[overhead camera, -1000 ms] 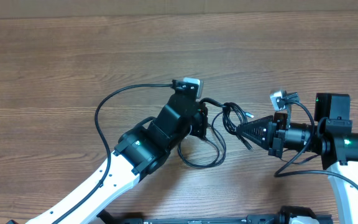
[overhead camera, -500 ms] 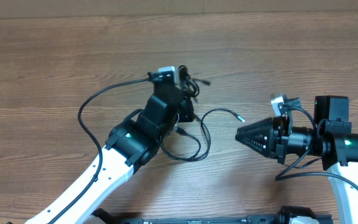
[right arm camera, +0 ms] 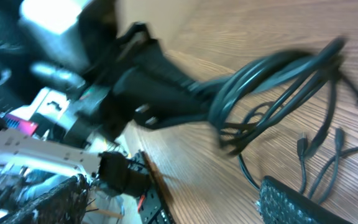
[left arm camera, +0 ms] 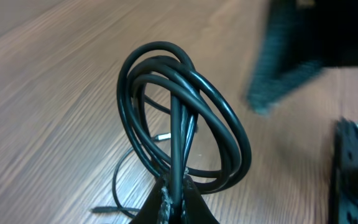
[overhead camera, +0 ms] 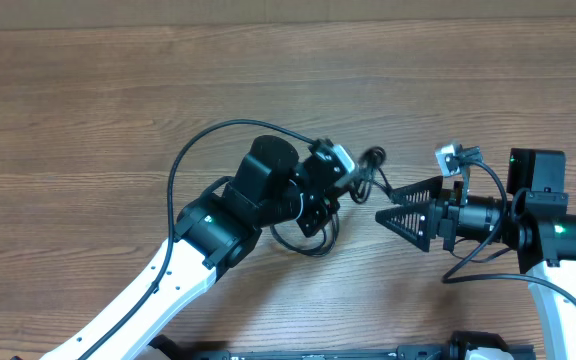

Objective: Untangle cables

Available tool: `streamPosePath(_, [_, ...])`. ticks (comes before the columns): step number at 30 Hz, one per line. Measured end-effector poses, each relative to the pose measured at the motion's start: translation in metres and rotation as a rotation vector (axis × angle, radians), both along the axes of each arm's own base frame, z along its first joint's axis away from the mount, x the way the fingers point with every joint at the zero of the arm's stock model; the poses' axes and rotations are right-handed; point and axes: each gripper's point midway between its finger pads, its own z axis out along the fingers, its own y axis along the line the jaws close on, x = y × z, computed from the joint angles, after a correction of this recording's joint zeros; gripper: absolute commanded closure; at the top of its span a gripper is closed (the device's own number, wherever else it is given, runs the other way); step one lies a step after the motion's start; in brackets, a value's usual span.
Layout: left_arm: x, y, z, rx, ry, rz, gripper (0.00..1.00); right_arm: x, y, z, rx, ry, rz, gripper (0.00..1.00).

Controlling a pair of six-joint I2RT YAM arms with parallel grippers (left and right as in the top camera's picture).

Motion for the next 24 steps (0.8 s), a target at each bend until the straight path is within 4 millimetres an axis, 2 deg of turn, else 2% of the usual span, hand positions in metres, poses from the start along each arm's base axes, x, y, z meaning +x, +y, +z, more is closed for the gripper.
streamPosePath(3, [-0.01, -0.006, 0.002, 0.0, -0.041, -0.091, 0.96, 0.003, -0.002, -0.003, -0.011, 0.036, -0.028, 0.15])
streamPosePath(6, [-0.017, -0.01, 0.004, -0.009, -0.06, -0.151, 0.96, 0.004, -0.003, -0.004, -0.014, 0.061, -0.043, 0.2])
streamPosePath(13, [-0.029, -0.018, 0.01, -0.039, -0.08, -0.233, 0.96, 0.005, -0.003, -0.005, -0.014, 0.077, -0.051, 0.2])
streamPosePath(24, [-0.035, -0.027, 0.019, -0.071, -0.114, -0.269, 0.96, -0.011, 0.006, 0.012, 0.076, -0.028, 0.062, 0.2])
